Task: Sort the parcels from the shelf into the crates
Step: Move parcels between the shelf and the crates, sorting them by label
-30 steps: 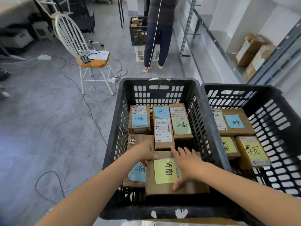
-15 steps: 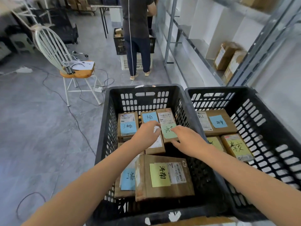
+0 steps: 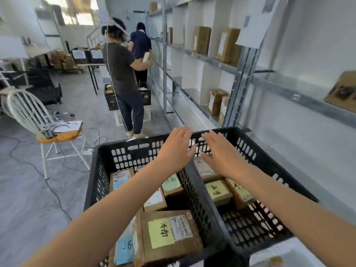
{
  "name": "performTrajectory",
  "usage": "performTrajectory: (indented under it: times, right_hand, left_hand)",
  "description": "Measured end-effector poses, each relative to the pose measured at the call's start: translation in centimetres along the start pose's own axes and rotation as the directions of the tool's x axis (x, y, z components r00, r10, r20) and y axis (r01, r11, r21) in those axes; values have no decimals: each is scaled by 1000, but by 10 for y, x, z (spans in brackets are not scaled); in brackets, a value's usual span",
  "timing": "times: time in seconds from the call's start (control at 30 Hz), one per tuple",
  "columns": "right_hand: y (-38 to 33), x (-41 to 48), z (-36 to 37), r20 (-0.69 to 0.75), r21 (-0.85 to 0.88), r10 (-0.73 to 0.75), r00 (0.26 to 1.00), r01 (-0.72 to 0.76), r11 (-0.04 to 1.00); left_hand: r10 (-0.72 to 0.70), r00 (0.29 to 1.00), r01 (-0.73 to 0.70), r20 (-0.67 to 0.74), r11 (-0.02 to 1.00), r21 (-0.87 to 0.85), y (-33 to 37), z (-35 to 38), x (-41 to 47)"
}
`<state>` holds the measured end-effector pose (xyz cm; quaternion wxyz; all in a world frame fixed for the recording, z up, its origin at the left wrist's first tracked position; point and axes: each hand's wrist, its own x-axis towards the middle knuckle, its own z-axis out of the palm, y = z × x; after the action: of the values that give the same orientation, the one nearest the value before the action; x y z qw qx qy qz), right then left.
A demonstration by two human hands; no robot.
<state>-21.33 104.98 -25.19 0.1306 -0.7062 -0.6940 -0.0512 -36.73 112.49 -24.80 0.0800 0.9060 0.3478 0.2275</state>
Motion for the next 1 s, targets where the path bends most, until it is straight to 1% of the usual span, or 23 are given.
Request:
performTrajectory:
  times: [0.1,0.2,0.27,0.37,0.43,0.57,0.73,0.87,1.0]
  right_hand:
    - [22,-27,-43,-85,-15,55,995,-57,998]
    - [50,-65,-89,-168,-36,131,977,-139,990]
    - [71,-97,-119,-218,-52,198,956,-214,975]
    - [102,-154,-160,-255,-111,293,921,-329,938]
    - [120,-195,-183,-282,-120,350,893,-394,911]
    - [146,-270,-230,-337,-137,445,830,-511,849]
    - [166,-360,-277,-438,-156,523,731,-635,757]
    - [176,-430,-308,-507,-180,587,632,-743,645]
    - [182,-486,-337,-571,-185,623,535,-823,537]
  left_hand:
    - [85,996,-86,-34,996,-10,50,-7,16]
    - [199,977,-203,-73,978,-50,107,-11,29]
    - [262,959,-271,-110,959,-78,149,-11,35]
    - [337,932,-355,-136,924,-145,216,-5,36]
    - [394,906,-417,-153,892,-172,259,1,32]
    - [507,837,-544,-205,812,-213,344,6,27]
    - [663,715,-698,-222,667,-260,446,9,18]
    - [737,632,-768,-242,551,-327,516,16,0]
    - [789,563,-804,-247,454,-385,576,20,-16]
